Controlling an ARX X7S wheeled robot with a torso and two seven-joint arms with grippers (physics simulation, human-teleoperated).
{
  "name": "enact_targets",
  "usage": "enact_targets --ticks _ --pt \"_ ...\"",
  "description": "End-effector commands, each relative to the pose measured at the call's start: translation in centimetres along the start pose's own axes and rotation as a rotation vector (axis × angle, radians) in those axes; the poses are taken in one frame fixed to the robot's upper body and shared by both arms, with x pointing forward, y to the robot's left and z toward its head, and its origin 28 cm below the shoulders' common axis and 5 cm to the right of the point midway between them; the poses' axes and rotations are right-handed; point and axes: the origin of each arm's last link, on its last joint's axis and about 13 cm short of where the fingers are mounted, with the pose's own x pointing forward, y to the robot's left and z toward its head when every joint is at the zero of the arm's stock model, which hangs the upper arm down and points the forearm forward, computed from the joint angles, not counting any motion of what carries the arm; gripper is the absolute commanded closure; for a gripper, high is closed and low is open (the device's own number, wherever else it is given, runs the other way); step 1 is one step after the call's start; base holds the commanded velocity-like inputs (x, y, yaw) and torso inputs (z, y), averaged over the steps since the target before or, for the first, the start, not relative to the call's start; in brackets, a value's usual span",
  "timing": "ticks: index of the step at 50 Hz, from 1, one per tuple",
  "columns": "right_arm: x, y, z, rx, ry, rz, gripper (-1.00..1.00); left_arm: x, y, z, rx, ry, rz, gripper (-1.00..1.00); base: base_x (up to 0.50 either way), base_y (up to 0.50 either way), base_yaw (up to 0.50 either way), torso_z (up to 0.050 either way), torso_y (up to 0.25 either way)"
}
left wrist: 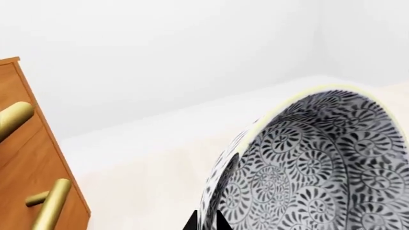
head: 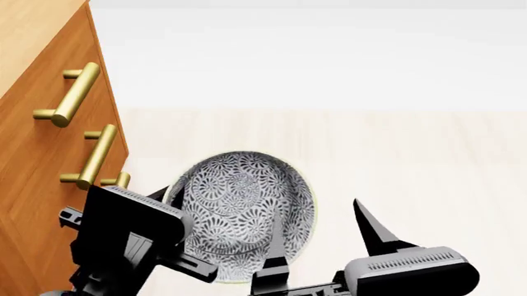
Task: Put the bowl on top of the cabinet.
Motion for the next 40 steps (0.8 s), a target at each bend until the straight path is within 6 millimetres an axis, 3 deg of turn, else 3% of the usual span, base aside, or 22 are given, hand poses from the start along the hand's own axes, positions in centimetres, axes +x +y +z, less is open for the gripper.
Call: enact_targets --ticks 1,10,20,34,40 --pt "-1.5 -0.9 -1.0 0.049 -0.041 -0.022 -1.0 1.6 -0.3 0.9 0.02 -0.001 -0.023 1.0 0.0 0.0 0.0 0.0 0.0" --pt "-4.2 -2.4 -1.6 0.176 -0.109 -0.058 -1.0 3.2 -0.9 2.1 0.123 0.028 -0.008 1.0 0.0 0.0 0.0 0.0 0.0" --pt "-6.0 -3.6 -3.3 0.267 -0.126 -0.127 -1.0 4.6 -1.2 3.4 0.246 0.084 0.078 1.0 0.0 0.0 0.0 0.0 0.001" --pt "-5.9 -3.8 -3.3 0.263 -0.136 -0.136 -1.0 6.1 -1.0 6.0 0.274 0.085 0.063 1.0 0.0 0.0 0.0 0.0 0.0" --pt "-6.0 -3.8 -3.2 0.262 -0.136 -0.13 -1.0 5.8 -1.2 7.0 0.312 0.099 0.074 1.0 0.0 0.0 0.0 0.0 0.002"
